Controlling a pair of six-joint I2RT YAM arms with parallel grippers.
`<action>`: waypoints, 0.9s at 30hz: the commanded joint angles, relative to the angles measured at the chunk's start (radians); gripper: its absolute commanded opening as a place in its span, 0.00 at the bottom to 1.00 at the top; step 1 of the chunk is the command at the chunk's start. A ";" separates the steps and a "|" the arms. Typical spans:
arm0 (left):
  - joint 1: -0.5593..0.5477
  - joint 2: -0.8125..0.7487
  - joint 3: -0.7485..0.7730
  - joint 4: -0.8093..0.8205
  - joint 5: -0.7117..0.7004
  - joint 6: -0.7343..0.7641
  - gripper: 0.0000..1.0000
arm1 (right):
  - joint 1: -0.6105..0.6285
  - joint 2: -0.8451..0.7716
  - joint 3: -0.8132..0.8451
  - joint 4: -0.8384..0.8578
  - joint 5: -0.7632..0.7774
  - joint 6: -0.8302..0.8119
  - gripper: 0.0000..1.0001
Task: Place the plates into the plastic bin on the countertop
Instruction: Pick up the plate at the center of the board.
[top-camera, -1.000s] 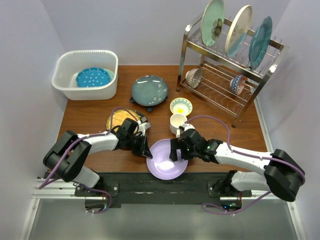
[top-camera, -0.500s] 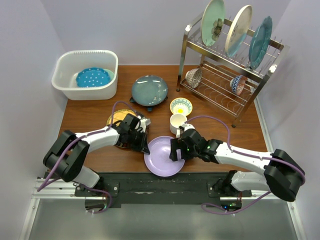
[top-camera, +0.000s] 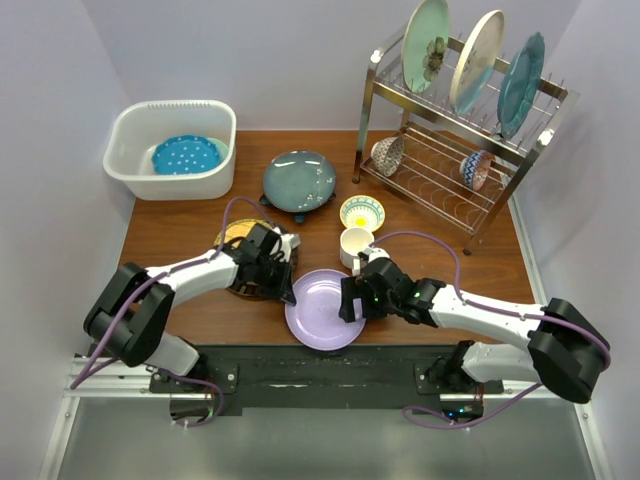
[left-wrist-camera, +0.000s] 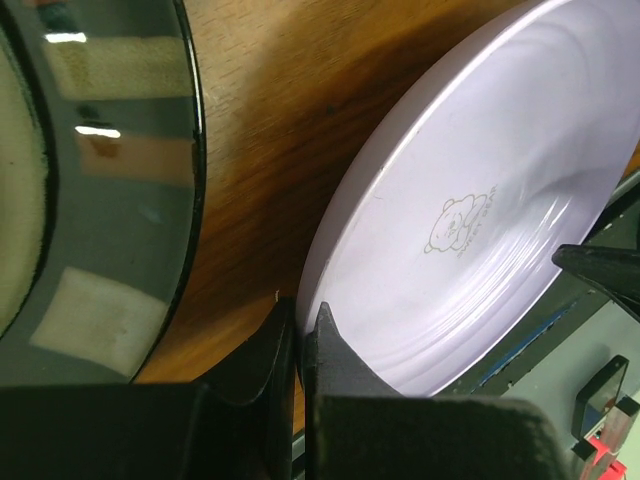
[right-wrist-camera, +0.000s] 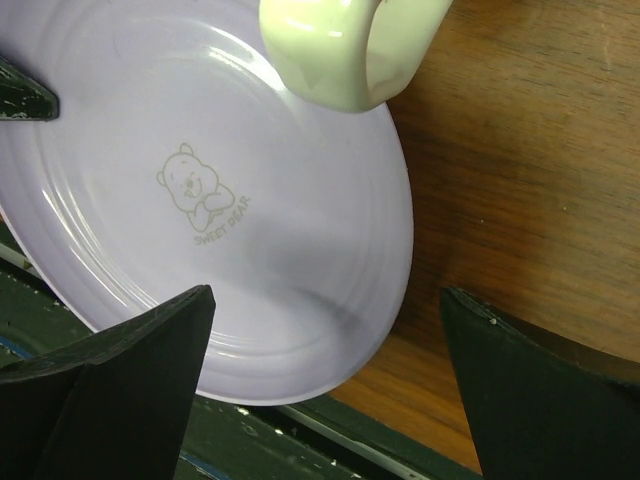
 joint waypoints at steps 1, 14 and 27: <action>-0.001 -0.040 0.053 -0.032 -0.023 0.032 0.00 | 0.002 -0.024 0.004 0.021 0.001 -0.001 0.99; 0.074 -0.080 0.125 -0.136 -0.071 0.101 0.00 | 0.002 -0.022 0.007 0.015 0.003 -0.006 0.99; 0.177 -0.119 0.177 -0.196 -0.088 0.152 0.00 | 0.002 -0.014 0.012 0.015 0.001 -0.008 0.99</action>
